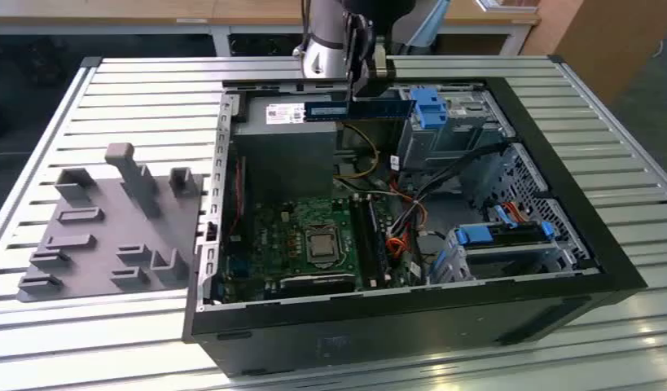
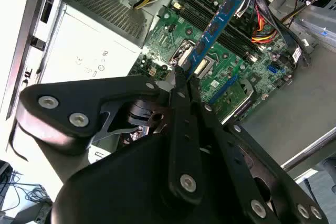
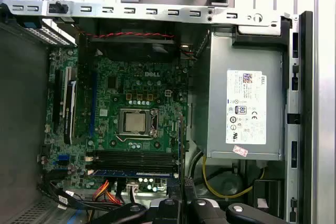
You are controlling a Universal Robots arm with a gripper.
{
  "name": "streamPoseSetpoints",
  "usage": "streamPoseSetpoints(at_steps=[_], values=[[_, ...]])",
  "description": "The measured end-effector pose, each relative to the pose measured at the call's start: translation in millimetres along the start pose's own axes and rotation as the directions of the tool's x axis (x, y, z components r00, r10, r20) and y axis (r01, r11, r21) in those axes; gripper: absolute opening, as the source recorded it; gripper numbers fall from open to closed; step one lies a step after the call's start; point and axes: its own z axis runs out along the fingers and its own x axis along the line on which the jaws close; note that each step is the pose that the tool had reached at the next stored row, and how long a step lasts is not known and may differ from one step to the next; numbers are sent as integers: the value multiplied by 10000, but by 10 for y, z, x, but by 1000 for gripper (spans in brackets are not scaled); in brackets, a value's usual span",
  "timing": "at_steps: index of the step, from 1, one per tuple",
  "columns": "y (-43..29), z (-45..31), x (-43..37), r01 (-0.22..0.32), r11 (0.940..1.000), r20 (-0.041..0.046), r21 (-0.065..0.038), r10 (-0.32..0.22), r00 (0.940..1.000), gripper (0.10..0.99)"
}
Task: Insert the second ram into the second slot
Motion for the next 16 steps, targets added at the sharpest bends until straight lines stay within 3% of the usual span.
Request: streamPoseSetpoints(at_steps=[16], values=[[1, 0, 49, 0, 10000, 1, 1, 0, 10000, 137]])
